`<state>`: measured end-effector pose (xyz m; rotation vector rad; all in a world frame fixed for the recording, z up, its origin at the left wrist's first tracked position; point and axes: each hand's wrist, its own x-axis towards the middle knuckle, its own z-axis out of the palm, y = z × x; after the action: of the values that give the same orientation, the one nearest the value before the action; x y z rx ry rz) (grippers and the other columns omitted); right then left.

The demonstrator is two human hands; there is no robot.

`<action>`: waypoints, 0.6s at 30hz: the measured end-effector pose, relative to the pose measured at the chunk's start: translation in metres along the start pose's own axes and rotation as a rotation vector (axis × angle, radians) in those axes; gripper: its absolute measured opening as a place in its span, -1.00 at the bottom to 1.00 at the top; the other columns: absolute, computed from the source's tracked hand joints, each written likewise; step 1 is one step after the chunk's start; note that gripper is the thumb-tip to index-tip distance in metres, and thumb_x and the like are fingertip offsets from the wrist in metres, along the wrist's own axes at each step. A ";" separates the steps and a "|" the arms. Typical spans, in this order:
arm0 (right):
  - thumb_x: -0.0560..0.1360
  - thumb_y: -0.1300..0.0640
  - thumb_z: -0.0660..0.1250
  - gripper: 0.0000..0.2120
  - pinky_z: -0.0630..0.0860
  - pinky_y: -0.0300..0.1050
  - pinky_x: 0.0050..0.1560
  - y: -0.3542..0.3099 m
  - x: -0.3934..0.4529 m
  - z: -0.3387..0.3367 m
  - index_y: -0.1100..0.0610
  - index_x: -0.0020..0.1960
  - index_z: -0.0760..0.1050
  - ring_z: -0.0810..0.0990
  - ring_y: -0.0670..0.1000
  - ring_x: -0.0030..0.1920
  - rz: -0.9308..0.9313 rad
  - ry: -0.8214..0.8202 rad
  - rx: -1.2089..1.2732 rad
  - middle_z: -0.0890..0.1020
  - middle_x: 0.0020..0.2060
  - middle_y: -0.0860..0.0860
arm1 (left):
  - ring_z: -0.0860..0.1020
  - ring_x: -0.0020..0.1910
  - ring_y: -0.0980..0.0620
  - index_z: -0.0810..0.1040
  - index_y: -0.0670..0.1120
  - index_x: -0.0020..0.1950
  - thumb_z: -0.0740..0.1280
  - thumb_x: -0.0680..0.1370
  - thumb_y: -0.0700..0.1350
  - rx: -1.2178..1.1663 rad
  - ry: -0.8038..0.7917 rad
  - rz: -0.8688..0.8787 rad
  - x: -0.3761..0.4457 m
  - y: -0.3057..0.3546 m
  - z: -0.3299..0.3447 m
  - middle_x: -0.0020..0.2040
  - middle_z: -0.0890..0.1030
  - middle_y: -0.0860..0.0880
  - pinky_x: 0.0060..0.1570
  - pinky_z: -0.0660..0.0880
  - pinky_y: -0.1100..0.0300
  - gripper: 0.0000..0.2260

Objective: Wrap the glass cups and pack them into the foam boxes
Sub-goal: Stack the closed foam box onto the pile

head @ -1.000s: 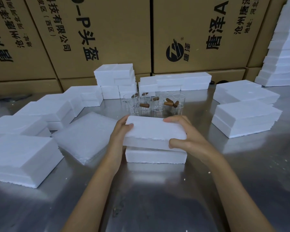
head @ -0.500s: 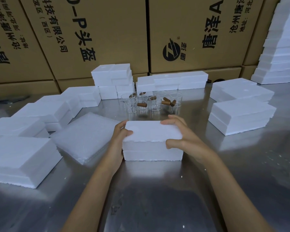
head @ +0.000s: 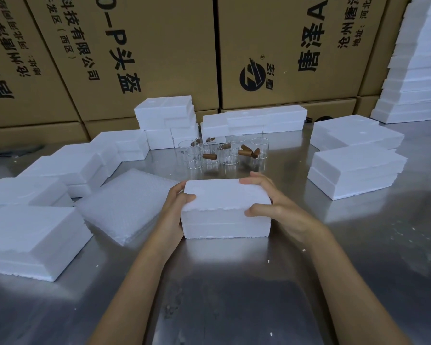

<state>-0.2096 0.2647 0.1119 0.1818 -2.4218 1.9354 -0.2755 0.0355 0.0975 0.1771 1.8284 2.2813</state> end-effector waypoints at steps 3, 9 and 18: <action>0.37 -0.14 0.45 -0.61 0.24 -0.20 0.36 -0.002 0.000 0.004 -0.26 0.19 0.53 0.24 -0.30 0.40 0.007 0.050 0.072 0.27 0.40 -0.34 | 0.62 0.17 0.01 0.50 0.07 0.35 0.25 0.62 -0.15 -0.007 -0.007 -0.002 0.000 0.000 0.000 0.22 0.65 0.01 0.23 0.51 0.00 -0.69; 0.51 0.13 0.40 -0.82 0.39 0.06 0.35 -0.002 0.006 0.019 -0.11 0.05 0.60 0.52 0.02 0.27 0.078 0.242 0.270 0.51 0.26 -0.16 | 0.63 0.10 0.05 0.49 0.09 0.35 0.24 0.63 -0.14 -0.008 -0.012 0.005 -0.002 0.001 0.002 0.21 0.65 0.02 0.04 0.58 0.12 -0.70; 0.53 0.17 0.36 -0.73 0.29 0.16 0.46 -0.003 0.001 0.019 -0.09 0.18 0.55 0.49 0.07 0.32 0.064 0.240 0.283 0.55 0.27 -0.06 | 0.67 -0.09 0.13 0.52 0.16 0.29 0.28 0.62 -0.20 -0.030 -0.001 0.027 0.001 0.001 0.001 0.27 0.59 -0.02 -0.26 0.59 0.23 -0.67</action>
<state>-0.2099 0.2454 0.1107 -0.1163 -2.0248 2.1776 -0.2764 0.0369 0.0983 0.1994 1.8011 2.3249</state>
